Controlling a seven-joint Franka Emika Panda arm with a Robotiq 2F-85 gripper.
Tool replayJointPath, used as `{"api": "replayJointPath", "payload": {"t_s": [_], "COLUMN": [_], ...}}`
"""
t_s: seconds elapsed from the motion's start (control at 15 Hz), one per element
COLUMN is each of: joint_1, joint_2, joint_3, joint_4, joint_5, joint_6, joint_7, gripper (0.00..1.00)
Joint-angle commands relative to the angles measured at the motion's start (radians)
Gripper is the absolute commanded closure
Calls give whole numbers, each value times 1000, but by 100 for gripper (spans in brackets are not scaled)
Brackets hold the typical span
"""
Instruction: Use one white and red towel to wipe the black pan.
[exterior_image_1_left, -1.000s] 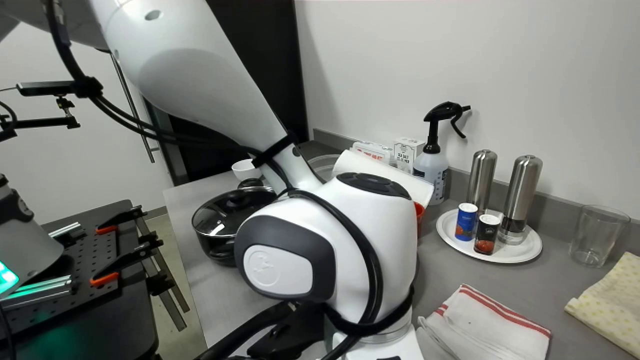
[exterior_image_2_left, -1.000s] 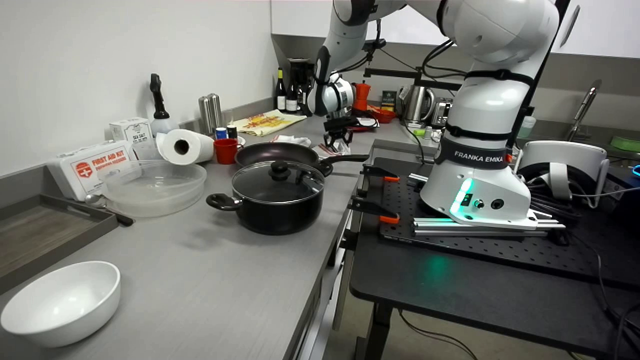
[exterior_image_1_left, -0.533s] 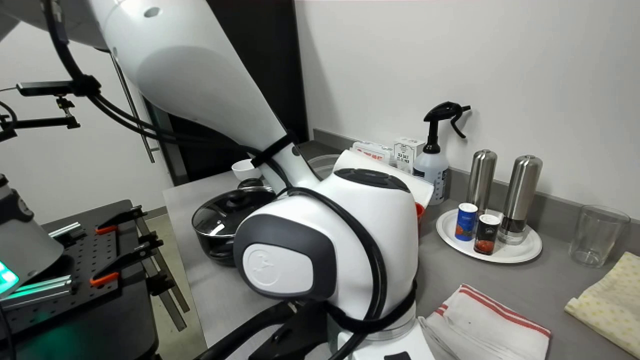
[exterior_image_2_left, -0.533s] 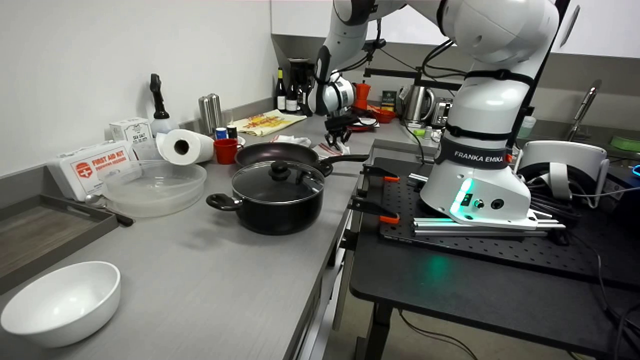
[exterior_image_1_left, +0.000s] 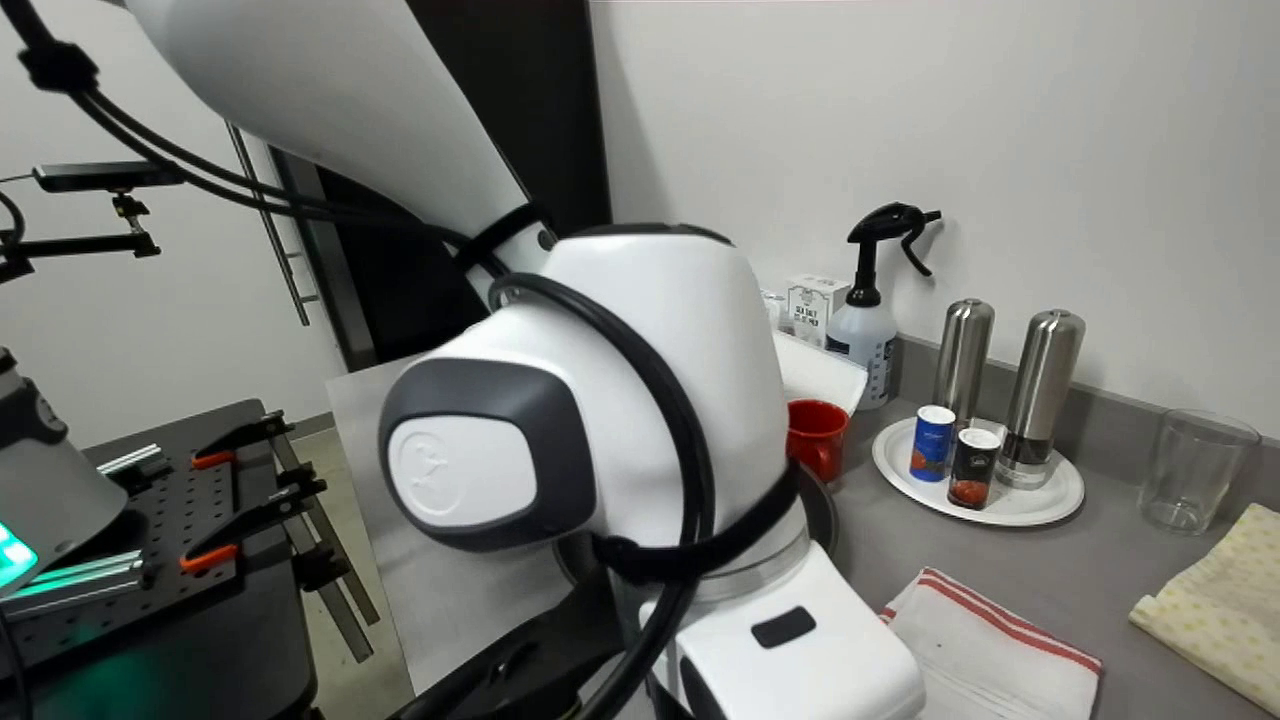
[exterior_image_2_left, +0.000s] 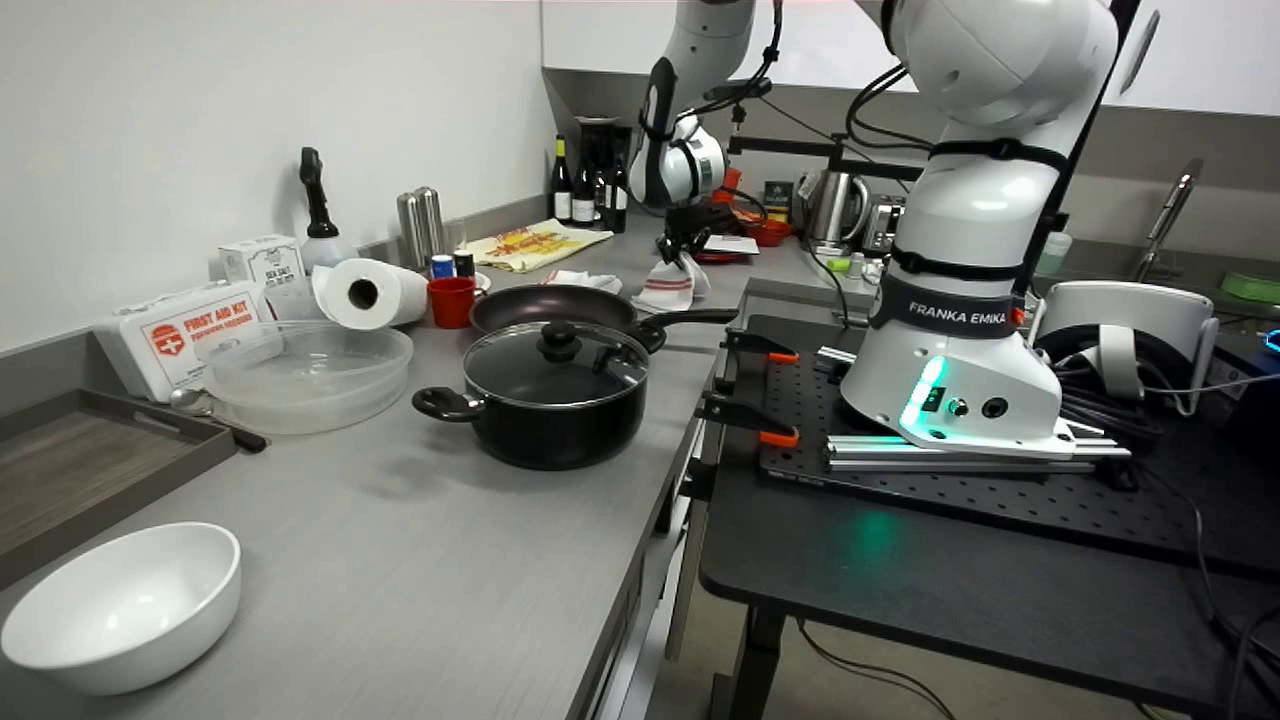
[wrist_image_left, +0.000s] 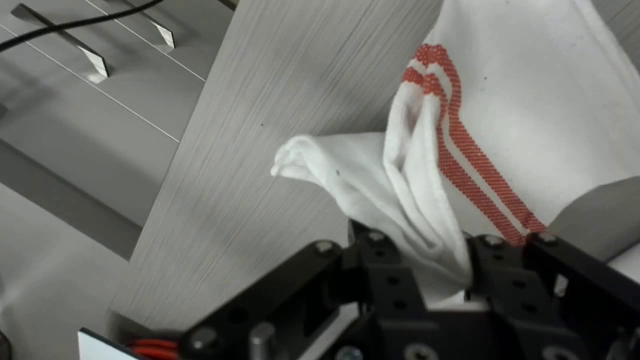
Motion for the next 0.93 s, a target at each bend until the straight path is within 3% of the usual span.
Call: {"api": "replayJointPath", "payload": {"t_s": [0.0, 0.6, 0.87], "joint_1": [11, 35, 93], "joint_2": [-121, -326, -407], "joint_3": [22, 121, 116], "joint_4": [-127, -287, -393], "joint_5": [-65, -238, -317], "joint_6": [73, 114, 169], "joint_7": [-119, -394, -451], "gripper": [97, 97, 97]}}
